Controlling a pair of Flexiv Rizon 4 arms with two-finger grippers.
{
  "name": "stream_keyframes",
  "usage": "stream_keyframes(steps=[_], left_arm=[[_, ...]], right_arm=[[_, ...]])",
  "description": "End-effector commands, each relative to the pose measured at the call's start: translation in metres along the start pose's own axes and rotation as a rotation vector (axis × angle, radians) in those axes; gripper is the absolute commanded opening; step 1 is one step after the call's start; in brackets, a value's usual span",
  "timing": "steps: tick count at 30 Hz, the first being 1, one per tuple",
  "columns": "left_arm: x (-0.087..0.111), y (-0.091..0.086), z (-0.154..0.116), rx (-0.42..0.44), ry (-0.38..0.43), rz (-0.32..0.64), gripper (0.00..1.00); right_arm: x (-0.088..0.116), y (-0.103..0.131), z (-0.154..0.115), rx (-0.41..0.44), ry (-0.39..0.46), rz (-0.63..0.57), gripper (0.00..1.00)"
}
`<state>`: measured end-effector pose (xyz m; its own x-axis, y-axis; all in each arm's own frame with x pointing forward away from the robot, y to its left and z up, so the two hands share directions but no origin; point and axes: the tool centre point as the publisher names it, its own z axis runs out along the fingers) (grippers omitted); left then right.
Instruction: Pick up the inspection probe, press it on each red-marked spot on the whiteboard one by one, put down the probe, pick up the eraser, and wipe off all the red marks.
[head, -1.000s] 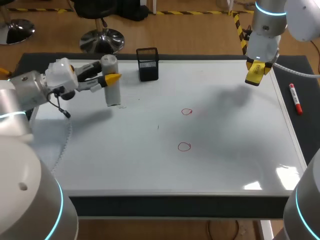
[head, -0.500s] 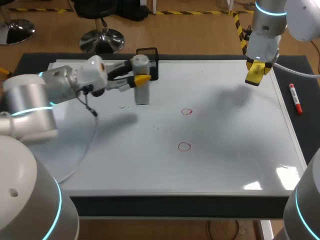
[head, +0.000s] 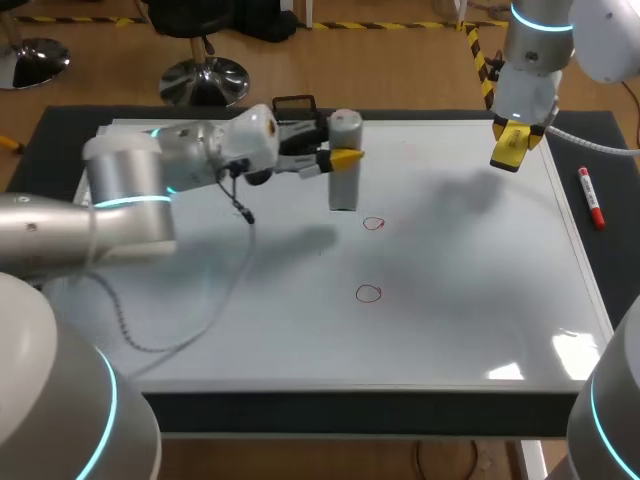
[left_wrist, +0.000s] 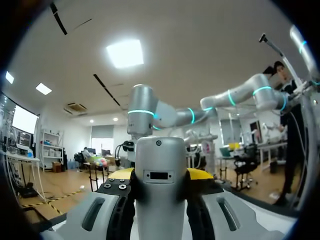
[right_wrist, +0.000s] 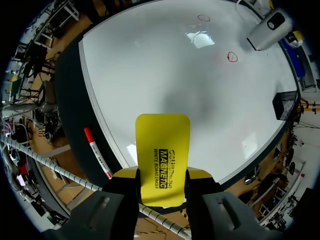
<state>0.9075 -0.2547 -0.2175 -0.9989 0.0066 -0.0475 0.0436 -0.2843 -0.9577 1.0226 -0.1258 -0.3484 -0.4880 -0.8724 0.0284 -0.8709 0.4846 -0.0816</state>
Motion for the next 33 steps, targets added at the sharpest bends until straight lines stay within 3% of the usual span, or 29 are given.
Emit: stream_keyframes(steps=[1,11,33], left_arm=[[-0.010,0.020,0.027,0.025,0.063,-0.017,0.00],[-0.007,0.043,0.039,0.032,0.067,-0.049,0.00],[-0.002,0.064,0.039,-0.027,0.042,-0.063,0.00]], right_arm=[[0.000,-0.001,-0.001,0.001,0.004,-0.002,0.00],[0.000,-0.001,-0.001,0.001,0.004,-0.002,0.00],[0.000,-0.001,-0.001,0.001,0.004,-0.002,0.00]])
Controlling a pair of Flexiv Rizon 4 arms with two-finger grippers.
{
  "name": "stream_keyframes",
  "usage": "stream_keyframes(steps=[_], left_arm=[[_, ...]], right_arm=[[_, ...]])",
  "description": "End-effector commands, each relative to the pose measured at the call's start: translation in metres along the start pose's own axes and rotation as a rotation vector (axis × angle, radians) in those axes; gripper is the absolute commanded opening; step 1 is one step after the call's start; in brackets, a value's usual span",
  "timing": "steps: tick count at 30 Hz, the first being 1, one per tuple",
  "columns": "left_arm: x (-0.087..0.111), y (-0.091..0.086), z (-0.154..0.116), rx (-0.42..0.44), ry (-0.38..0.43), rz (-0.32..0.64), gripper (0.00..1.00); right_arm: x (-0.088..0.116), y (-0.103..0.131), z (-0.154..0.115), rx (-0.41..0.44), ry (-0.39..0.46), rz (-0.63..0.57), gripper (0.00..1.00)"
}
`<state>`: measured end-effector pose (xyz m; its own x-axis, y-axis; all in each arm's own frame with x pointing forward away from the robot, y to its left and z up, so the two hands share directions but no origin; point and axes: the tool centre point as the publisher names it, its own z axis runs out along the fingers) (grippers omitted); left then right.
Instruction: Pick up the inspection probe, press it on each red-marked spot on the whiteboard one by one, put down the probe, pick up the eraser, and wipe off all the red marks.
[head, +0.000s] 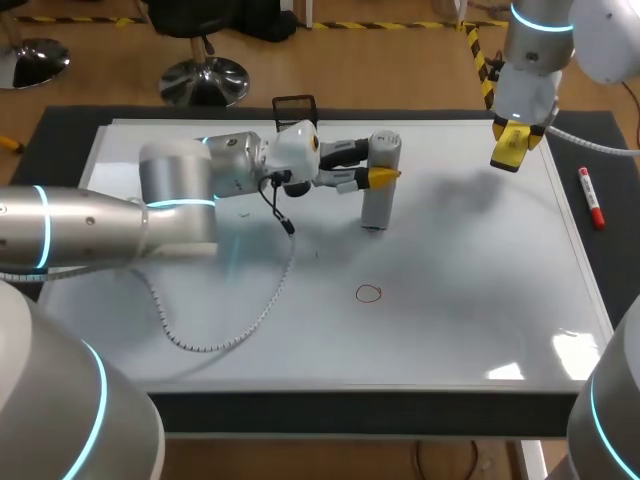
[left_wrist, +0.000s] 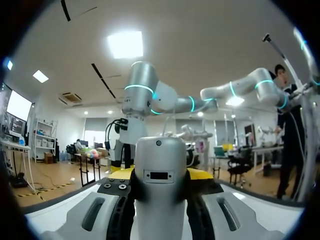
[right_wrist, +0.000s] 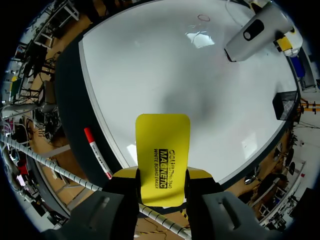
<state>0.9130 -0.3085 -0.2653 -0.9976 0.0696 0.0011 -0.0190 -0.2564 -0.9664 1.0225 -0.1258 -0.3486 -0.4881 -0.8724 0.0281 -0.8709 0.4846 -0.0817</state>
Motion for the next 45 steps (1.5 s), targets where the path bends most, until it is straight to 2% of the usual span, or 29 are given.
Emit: stream_keyframes(steps=[1,13,34,38,45], left_arm=[[0.001,0.004,0.002,-0.001,-0.007,0.000,0.00],[0.001,0.011,0.000,-0.043,-0.012,0.006,0.00],[0.001,0.010,-0.003,-0.064,-0.019,0.011,0.00],[0.001,0.001,-0.003,-0.036,-0.020,0.023,0.00],[0.002,-0.027,-0.007,0.003,-0.030,0.062,0.00]], right_arm=[[0.000,-0.001,-0.001,0.000,0.004,-0.002,0.00],[0.000,-0.001,-0.001,0.000,0.004,-0.002,0.00],[0.000,-0.001,-0.001,0.000,0.004,-0.002,0.00],[0.000,-0.001,-0.001,0.000,0.004,-0.002,0.00],[0.000,-0.001,-0.001,0.000,0.004,-0.002,0.00]])
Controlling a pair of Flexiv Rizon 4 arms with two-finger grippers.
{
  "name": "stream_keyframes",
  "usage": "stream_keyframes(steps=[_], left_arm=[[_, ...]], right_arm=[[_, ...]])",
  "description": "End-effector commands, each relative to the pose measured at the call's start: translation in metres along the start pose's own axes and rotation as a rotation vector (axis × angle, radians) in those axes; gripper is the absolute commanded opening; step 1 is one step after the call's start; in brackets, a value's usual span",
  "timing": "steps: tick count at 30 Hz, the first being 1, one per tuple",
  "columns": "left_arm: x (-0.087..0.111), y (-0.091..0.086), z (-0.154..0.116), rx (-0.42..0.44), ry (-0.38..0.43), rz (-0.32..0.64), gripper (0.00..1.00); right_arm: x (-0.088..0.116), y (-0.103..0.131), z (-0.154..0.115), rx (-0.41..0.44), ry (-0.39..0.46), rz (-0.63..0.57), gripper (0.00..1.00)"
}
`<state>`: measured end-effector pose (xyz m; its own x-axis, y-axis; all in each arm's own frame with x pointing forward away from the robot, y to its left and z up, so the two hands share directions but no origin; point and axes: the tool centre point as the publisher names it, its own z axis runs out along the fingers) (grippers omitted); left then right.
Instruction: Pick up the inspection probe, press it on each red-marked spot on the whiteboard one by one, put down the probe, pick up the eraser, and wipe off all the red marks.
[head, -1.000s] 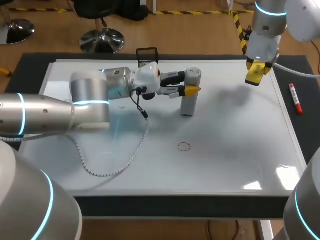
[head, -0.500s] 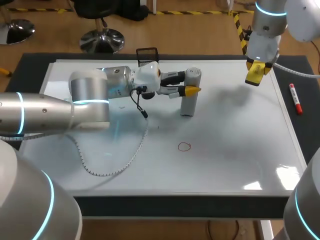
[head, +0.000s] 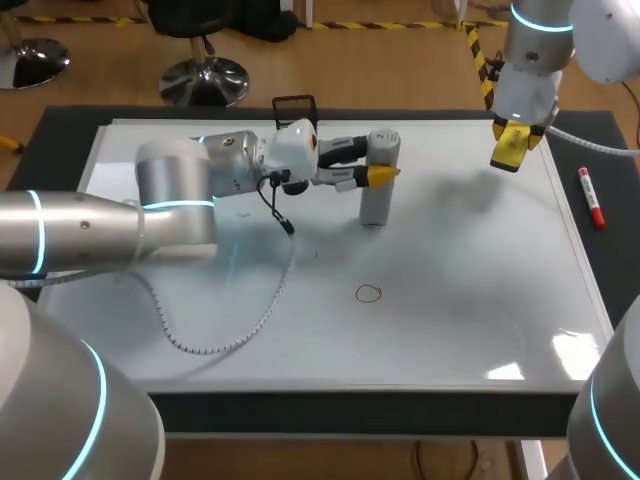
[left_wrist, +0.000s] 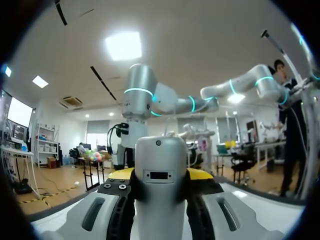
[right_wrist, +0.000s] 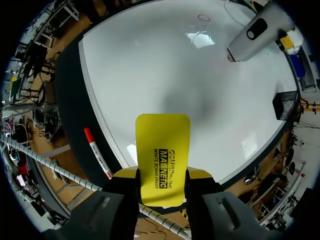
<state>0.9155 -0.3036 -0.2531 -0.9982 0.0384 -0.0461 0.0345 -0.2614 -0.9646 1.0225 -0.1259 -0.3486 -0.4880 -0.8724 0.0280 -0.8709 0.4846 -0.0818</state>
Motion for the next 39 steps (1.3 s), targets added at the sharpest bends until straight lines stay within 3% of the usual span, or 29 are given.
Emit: stream_keyframes(steps=[1,10,26,39], left_arm=[[0.003,-0.018,-0.008,-0.006,-0.020,0.015,0.00],[0.003,-0.043,-0.039,-0.015,-0.090,0.040,0.00],[0.001,-0.085,-0.137,-0.025,-0.309,0.088,0.00],[-0.005,-0.111,-0.203,-0.041,-0.431,0.107,0.00]], right_arm=[[0.000,-0.001,-0.001,0.000,0.004,-0.002,0.00],[0.000,-0.001,-0.001,0.000,0.004,-0.002,0.00],[0.000,-0.001,-0.001,0.000,0.004,-0.002,0.00],[0.000,-0.001,-0.001,0.000,0.004,-0.002,0.00]])
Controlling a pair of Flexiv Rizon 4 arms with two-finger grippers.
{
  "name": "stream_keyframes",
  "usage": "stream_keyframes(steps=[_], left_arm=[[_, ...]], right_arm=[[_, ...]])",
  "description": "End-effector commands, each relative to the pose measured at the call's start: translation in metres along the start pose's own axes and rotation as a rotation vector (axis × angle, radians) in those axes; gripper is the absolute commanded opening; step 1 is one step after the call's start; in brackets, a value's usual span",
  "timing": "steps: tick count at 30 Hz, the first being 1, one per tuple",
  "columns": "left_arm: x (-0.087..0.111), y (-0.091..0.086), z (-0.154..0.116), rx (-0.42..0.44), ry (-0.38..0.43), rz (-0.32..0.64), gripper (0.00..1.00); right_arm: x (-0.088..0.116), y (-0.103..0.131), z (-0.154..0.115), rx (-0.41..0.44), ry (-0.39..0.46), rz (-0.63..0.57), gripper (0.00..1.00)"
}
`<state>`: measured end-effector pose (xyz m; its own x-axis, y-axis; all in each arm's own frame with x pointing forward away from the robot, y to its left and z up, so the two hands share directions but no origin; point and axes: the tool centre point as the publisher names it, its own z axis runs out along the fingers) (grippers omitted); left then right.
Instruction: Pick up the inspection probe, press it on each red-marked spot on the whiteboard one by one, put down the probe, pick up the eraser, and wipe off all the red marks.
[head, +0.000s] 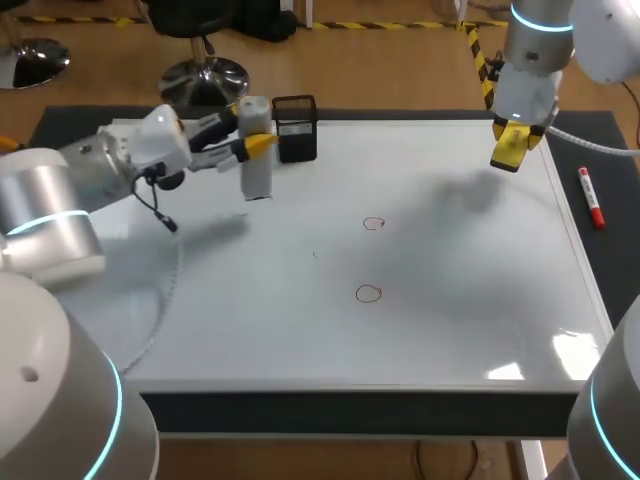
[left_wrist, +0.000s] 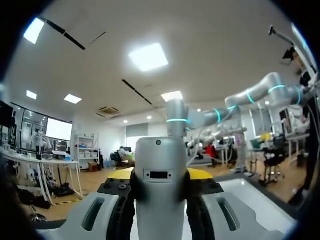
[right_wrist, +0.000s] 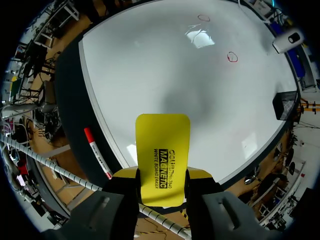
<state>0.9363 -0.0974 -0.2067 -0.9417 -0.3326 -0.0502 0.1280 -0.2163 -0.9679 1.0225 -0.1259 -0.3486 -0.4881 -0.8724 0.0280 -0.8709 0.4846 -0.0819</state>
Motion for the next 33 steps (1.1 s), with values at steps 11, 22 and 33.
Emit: stream_keyframes(steps=[11,22,33], left_arm=[[-0.018,-0.026,-0.056,-0.008,-0.145,0.022,0.00],[-0.021,-0.029,-0.065,-0.007,-0.167,0.030,0.00],[-0.020,-0.030,-0.066,-0.008,-0.168,0.031,0.00]], right_arm=[[0.000,-0.001,-0.001,0.000,0.004,-0.002,0.00],[0.000,-0.001,-0.001,0.000,0.004,-0.002,0.00],[0.000,-0.001,-0.001,0.000,0.004,-0.002,0.00]])
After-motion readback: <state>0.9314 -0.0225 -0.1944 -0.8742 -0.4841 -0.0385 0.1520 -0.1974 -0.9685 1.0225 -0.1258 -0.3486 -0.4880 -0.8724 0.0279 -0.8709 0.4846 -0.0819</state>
